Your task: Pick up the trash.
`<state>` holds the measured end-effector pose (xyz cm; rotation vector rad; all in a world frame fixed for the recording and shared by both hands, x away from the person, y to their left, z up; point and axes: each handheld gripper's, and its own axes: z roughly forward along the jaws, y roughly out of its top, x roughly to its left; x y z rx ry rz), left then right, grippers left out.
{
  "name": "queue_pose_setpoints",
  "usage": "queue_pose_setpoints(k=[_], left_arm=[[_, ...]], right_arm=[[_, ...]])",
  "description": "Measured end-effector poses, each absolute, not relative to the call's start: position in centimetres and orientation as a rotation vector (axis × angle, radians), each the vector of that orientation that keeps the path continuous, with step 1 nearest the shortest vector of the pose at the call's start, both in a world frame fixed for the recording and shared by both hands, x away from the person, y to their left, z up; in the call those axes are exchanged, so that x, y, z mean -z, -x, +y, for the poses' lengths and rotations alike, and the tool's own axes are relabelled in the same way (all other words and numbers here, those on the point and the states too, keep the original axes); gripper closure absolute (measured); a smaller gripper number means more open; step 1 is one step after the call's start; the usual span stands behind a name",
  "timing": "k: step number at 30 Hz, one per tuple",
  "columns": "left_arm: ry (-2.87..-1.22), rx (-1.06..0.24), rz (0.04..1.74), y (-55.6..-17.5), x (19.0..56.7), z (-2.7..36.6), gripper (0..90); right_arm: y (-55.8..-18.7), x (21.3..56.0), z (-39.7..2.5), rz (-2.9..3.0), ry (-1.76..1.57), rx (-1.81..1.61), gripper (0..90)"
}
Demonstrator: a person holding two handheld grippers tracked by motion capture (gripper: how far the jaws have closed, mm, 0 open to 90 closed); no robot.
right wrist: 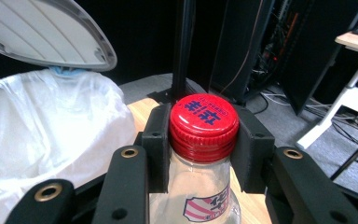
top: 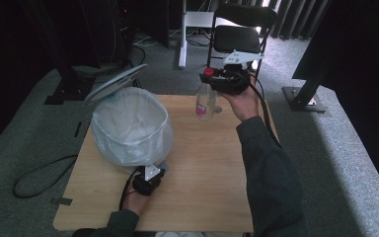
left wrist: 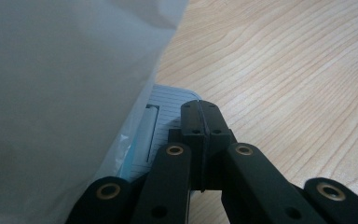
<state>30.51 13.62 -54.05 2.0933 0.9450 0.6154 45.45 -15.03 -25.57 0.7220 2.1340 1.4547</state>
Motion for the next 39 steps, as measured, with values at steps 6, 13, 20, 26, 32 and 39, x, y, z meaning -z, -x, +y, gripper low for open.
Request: queue_pose_setpoints(k=[6, 13, 20, 26, 32, 39], left_arm=[[-2.093, -0.615, 0.946, -30.5, 54.0, 13.6, 90.0], [-2.093, -0.615, 0.946, -30.5, 54.0, 13.6, 90.0], [-2.089, -0.614, 0.946, -30.5, 54.1, 13.6, 90.0], [-2.087, -0.614, 0.948, -30.5, 54.1, 13.6, 90.0], [-2.088, -0.614, 0.948, -30.5, 54.1, 13.6, 90.0], [-2.088, -0.618, 0.95, -30.5, 54.1, 13.6, 90.0]], right_arm=[[-45.4, 24.3, -13.9, 2.141, -0.688, -1.479, 62.0], [-45.2, 23.1, -12.8, 2.143, -0.655, -1.5, 62.0], [-45.0, 21.9, -11.6, 2.147, -0.616, -1.537, 62.0], [-44.9, 21.0, -10.6, 2.149, -0.592, -1.546, 62.0], [-44.8, 20.1, -9.5, 2.151, -0.561, -1.567, 62.1], [-44.4, 19.1, -8.1, 2.151, -0.516, -1.583, 62.1]])
